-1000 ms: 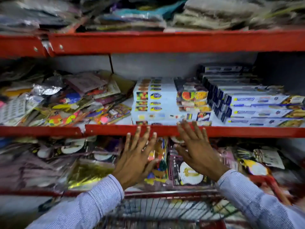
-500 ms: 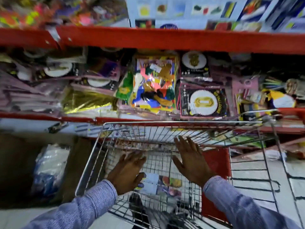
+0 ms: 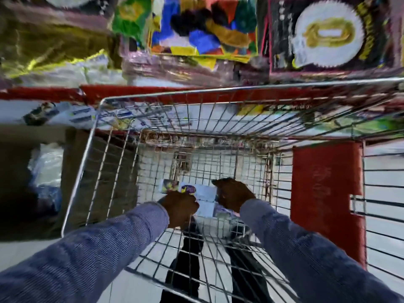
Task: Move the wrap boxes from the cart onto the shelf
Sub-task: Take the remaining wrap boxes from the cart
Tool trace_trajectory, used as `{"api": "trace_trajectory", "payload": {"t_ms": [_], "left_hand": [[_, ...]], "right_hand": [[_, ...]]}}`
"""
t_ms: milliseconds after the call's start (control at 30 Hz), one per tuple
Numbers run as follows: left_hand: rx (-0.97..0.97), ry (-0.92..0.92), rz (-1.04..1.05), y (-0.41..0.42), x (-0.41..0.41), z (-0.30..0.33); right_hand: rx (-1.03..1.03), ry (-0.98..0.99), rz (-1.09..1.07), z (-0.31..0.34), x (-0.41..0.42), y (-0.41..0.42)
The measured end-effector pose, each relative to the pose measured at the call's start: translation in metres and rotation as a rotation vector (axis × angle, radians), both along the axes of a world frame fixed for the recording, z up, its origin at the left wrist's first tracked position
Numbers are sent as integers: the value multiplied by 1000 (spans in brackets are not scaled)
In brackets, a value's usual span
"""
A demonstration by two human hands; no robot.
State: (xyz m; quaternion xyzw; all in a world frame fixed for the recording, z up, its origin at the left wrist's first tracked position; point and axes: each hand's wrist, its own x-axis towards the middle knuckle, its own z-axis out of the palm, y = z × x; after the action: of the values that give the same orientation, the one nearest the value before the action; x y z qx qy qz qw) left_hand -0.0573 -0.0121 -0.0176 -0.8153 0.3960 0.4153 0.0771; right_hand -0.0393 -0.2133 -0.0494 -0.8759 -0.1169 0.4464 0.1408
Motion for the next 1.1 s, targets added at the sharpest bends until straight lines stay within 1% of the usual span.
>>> {"api": "trace_trajectory", "payload": {"t_ms": [133,200,267,333,367,400,467,567,700,767,900,1000,1100], "left_hand": [[43,-20,-105,-2,-4,-9],[41,-24,-88,-4,-3,-8],[71,-67,-82,-5,-4,-5],[106,-188,-173,-6,-9,-8],[99,-262,-184,-6,-10,-12],[108,-288,-181,-7,-10,-14],[105,-254,-142,-14,-7,-12],[70,-118,-55,-22,-3,-19],[69,-29,83,-26,8,-2],[34,-34,158,-23,16,18],[-104,-137,261,-10,34,91],[-237,-342,257,1,48,163],[-342,-513,276,6,59,249]], "right_hand": [[13,-24,137,-14,8,1],[26,-35,185,-14,12,2],[33,-58,198,-14,13,3],[39,-104,182,-14,14,4],[33,-129,177,-15,16,3],[22,-149,168,-13,19,1],[-1,-194,143,-8,27,-5],[0,-254,115,7,36,-17],[41,-365,127,51,47,-31],[70,-445,136,81,52,-35],[113,-681,234,161,66,-40],[171,-832,248,233,81,-42],[171,-962,275,318,99,-44]]}}
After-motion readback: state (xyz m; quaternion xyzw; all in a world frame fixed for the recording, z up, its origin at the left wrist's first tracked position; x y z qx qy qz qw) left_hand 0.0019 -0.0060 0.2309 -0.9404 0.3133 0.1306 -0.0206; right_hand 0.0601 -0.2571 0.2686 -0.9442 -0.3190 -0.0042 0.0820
